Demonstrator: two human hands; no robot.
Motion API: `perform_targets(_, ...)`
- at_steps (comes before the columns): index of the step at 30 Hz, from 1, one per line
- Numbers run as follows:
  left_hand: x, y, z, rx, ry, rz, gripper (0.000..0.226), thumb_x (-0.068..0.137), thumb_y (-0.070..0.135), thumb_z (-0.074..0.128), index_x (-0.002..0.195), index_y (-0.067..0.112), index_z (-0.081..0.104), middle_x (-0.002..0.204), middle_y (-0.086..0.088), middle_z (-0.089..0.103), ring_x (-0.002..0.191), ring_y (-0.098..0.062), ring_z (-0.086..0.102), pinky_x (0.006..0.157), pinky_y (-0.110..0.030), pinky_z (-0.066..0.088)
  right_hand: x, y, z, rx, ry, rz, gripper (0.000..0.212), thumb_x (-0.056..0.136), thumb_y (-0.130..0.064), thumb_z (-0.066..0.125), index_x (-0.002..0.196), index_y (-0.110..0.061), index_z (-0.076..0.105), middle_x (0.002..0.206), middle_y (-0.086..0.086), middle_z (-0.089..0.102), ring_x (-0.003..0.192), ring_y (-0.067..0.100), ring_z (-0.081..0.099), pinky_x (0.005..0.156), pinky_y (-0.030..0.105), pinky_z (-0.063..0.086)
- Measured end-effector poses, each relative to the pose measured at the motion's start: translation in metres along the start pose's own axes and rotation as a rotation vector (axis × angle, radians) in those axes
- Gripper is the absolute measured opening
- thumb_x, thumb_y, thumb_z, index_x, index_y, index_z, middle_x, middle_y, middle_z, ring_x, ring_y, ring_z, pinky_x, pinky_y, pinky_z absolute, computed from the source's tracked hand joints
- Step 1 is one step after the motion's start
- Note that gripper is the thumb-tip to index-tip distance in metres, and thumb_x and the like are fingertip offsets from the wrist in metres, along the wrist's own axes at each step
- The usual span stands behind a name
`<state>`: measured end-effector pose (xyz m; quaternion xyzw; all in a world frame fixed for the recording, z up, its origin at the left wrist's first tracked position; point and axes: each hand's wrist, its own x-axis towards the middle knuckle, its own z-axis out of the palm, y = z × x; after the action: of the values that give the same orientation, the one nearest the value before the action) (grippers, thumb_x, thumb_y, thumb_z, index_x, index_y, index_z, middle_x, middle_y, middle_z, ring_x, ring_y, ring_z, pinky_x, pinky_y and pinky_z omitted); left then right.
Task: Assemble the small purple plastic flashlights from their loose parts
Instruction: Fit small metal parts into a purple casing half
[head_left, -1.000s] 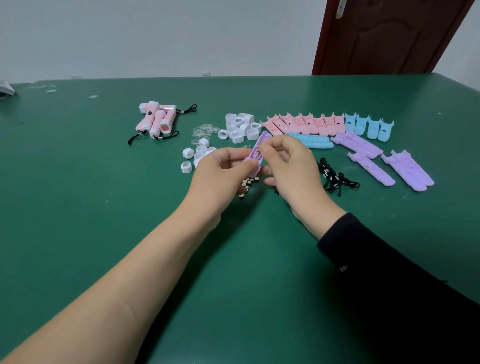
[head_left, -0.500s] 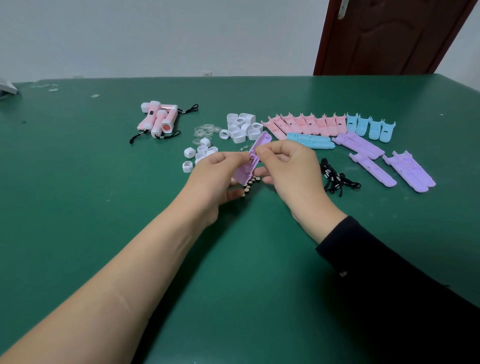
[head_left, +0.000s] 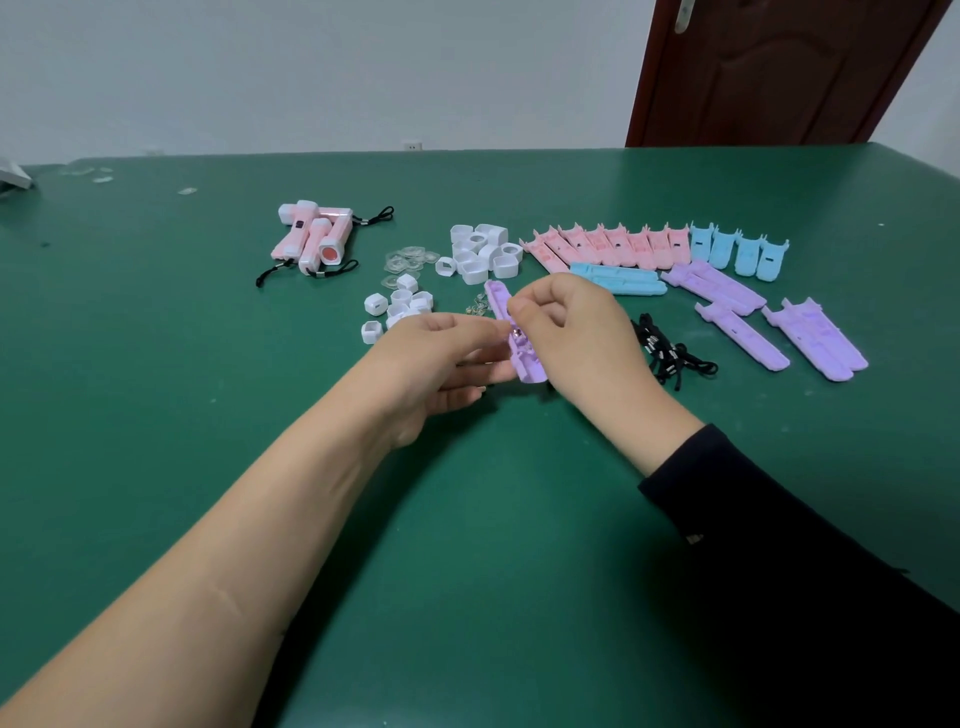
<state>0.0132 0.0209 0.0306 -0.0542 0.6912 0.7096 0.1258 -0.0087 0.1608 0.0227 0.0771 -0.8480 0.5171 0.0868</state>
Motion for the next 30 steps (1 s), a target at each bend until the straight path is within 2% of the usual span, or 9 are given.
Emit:
perform_targets(3,-0.001,0.001,0.0,0.004,-0.004,0.001,0.021,0.089,0.022,0.066,0.07,0.022,0.073,0.072,0.005,0.073,0.065,-0.005,0.07,0.048,-0.012,0.044,-0.002,-0.002,0.0,-0.046,-0.004,-0.007,0.011,0.096,-0.025,0.052,0.088,-0.024,0.059,0.082,-0.009,0.068,0.075,0.008,0.063,0.063,0.021,0.046)
perform_targets(6,0.0,0.001,0.001,-0.013,0.002,0.0,0.008,0.09,0.017,0.063,0.085,0.02,0.069,0.074,0.006,0.073,0.065,-0.005,0.07,0.047,-0.011,0.044,-0.002,-0.003,0.0,-0.058,0.007,0.006,0.011,0.098,-0.025,0.047,0.095,-0.021,0.057,0.087,-0.005,0.068,0.078,0.016,0.065,0.066,0.025,0.047)
perform_targets(9,0.0,0.001,0.001,-0.062,0.026,0.0,0.013,0.092,0.012,0.059,0.102,0.019,0.065,0.083,0.004,0.076,0.067,-0.006,0.071,0.046,-0.013,0.044,-0.001,-0.003,-0.001,-0.038,0.023,0.0,0.01,0.1,-0.023,0.044,0.096,-0.021,0.053,0.095,-0.006,0.069,0.081,0.015,0.064,0.063,0.02,0.044)
perform_targets(12,0.0,0.001,0.001,-0.09,0.074,0.001,0.03,0.092,0.013,0.06,0.121,0.02,0.057,0.09,0.002,0.076,0.069,-0.008,0.072,0.046,-0.014,0.044,-0.001,-0.002,0.0,-0.085,0.012,-0.024,0.011,0.1,-0.021,0.043,0.098,-0.016,0.053,0.092,-0.005,0.066,0.08,0.015,0.06,0.063,0.024,0.041)
perform_targets(15,0.002,0.0,0.0,-0.067,0.095,0.002,0.035,0.09,0.016,0.062,0.124,0.023,0.056,0.091,0.003,0.075,0.071,-0.009,0.07,0.046,-0.015,0.043,-0.001,0.002,0.003,-0.103,0.006,-0.031,0.009,0.098,-0.019,0.045,0.096,-0.016,0.053,0.08,-0.011,0.055,0.07,0.005,0.051,0.059,0.022,0.035)
perform_targets(18,0.004,0.0,0.0,-0.034,0.097,0.003,0.036,0.088,0.02,0.064,0.124,0.023,0.058,0.085,0.004,0.073,0.07,-0.01,0.069,0.048,-0.016,0.043,-0.001,0.004,0.005,-0.113,0.007,-0.039,0.008,0.098,-0.019,0.047,0.095,-0.017,0.054,0.078,-0.015,0.052,0.07,-0.002,0.047,0.06,0.01,0.035)
perform_targets(20,0.004,-0.001,0.0,-0.009,0.105,0.005,0.039,0.087,0.022,0.067,0.125,0.022,0.058,0.086,0.003,0.073,0.069,-0.009,0.068,0.049,-0.016,0.041,-0.002,0.003,0.006,-0.101,0.02,-0.047,0.007,0.098,-0.018,0.047,0.094,-0.017,0.054,0.078,-0.014,0.052,0.07,-0.002,0.047,0.06,0.007,0.034)
perform_targets(25,0.006,-0.003,0.001,-0.026,0.149,0.015,0.036,0.086,0.02,0.069,0.12,0.02,0.056,0.078,0.006,0.074,0.063,-0.007,0.068,0.046,-0.012,0.042,-0.007,-0.001,0.012,-0.044,0.056,-0.064,0.008,0.1,-0.016,0.042,0.096,-0.014,0.049,0.077,-0.009,0.051,0.071,0.013,0.051,0.064,0.03,0.038)
perform_targets(30,0.007,-0.004,0.001,-0.057,0.176,0.025,0.041,0.086,0.017,0.07,0.122,0.017,0.053,0.075,0.006,0.074,0.062,-0.008,0.068,0.046,-0.013,0.043,-0.011,0.0,0.016,-0.065,0.08,-0.068,0.01,0.101,-0.018,0.034,0.095,-0.016,0.041,0.071,0.001,0.052,0.064,0.024,0.052,0.058,0.039,0.04)
